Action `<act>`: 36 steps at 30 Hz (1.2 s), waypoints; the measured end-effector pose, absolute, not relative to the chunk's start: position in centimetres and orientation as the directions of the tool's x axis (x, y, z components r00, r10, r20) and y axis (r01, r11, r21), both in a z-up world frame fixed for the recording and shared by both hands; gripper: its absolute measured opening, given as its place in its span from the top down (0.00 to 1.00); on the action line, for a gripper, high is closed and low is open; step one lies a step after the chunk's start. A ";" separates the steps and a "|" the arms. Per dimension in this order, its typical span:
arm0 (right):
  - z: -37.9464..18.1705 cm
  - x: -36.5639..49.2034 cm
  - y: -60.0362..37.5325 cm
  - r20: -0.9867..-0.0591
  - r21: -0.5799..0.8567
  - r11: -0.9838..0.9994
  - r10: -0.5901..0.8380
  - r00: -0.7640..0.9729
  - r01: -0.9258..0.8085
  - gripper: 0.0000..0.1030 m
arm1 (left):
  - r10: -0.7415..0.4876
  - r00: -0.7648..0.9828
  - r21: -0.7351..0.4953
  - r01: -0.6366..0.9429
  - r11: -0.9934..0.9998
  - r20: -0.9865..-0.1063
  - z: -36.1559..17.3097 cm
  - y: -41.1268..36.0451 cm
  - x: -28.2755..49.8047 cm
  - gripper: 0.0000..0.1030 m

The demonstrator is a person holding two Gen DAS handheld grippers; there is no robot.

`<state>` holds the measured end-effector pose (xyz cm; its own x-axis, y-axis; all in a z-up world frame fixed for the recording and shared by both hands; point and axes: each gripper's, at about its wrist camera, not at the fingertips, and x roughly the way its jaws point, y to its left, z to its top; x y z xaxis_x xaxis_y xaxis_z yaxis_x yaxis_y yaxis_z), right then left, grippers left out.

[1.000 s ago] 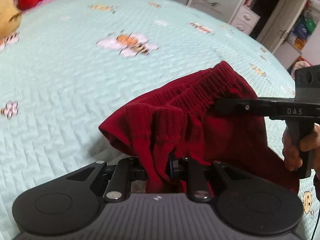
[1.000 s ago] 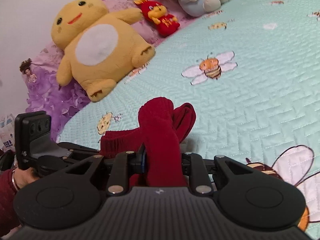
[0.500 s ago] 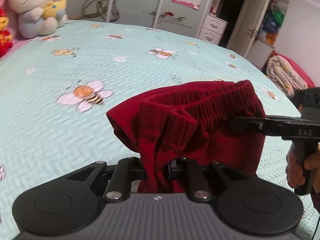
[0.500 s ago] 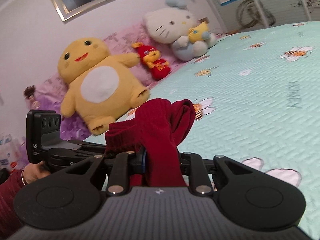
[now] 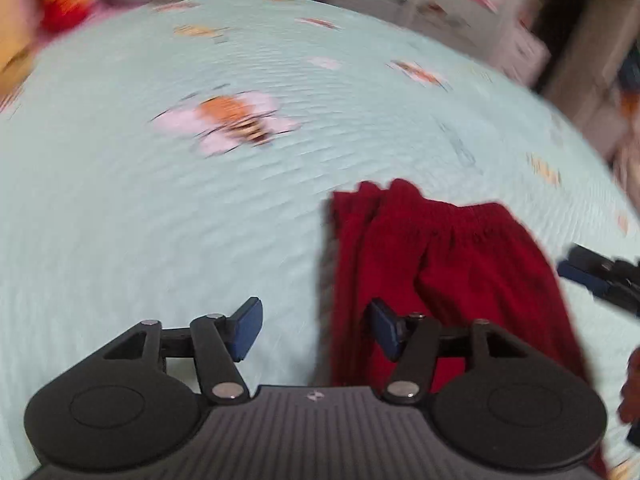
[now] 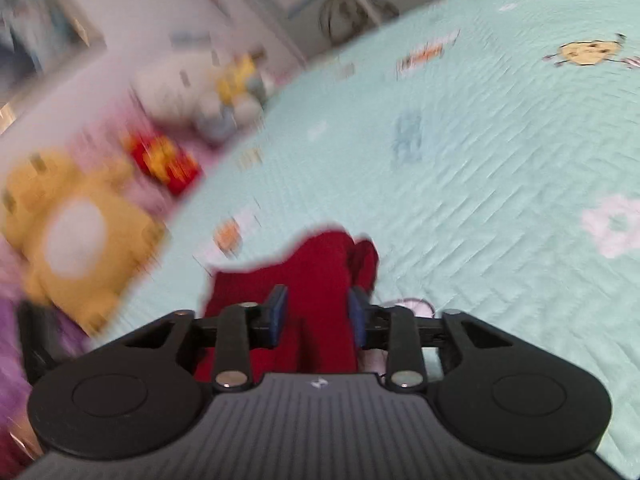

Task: Fold clothes
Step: 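Lower the sweater onto the quilt with both grippers and open them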

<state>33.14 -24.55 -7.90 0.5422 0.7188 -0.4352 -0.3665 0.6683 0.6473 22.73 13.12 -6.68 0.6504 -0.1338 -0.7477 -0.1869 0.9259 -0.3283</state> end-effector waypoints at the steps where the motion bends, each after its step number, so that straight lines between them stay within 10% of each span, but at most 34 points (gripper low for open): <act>1: -7.3 32.2 -25.8 -0.424 0.664 0.658 0.722 0.547 -0.354 0.56 | -0.195 0.648 -0.396 -0.180 0.900 -0.737 -6.7 13.5 20.9 0.38; 15: -11.6 18.0 -33.5 -0.447 0.792 0.560 0.802 0.396 -0.241 0.39 | -0.415 0.606 -0.654 -0.242 0.716 -0.679 -9.7 11.5 10.2 0.28; 17: -12.0 18.6 -32.2 -0.439 0.781 0.555 0.814 0.381 -0.287 0.39 | -0.420 0.601 -0.653 -0.237 0.719 -0.680 -9.6 11.3 10.5 0.36; 18: -12.0 18.8 -31.6 -0.436 0.774 0.552 0.820 0.371 -0.310 0.39 | -0.428 0.591 -0.653 -0.233 0.721 -0.684 -9.6 11.0 10.5 0.65; 19: -12.1 19.0 -31.2 -0.439 0.775 0.549 0.824 0.359 -0.312 0.43 | -0.442 0.579 -0.661 -0.236 0.713 -0.685 -9.8 10.8 10.6 0.81; 22: -12.0 19.1 -30.4 -0.467 0.786 0.550 0.827 0.311 -0.283 0.92 | -0.440 0.589 -0.661 -0.225 0.716 -0.678 -9.5 10.5 10.4 0.85; 36: -5.4 4.0 -35.9 -0.413 0.786 0.512 0.852 0.322 -0.347 0.92 | -0.552 0.456 -0.650 -0.080 0.756 -0.698 -7.3 6.6 1.3 0.86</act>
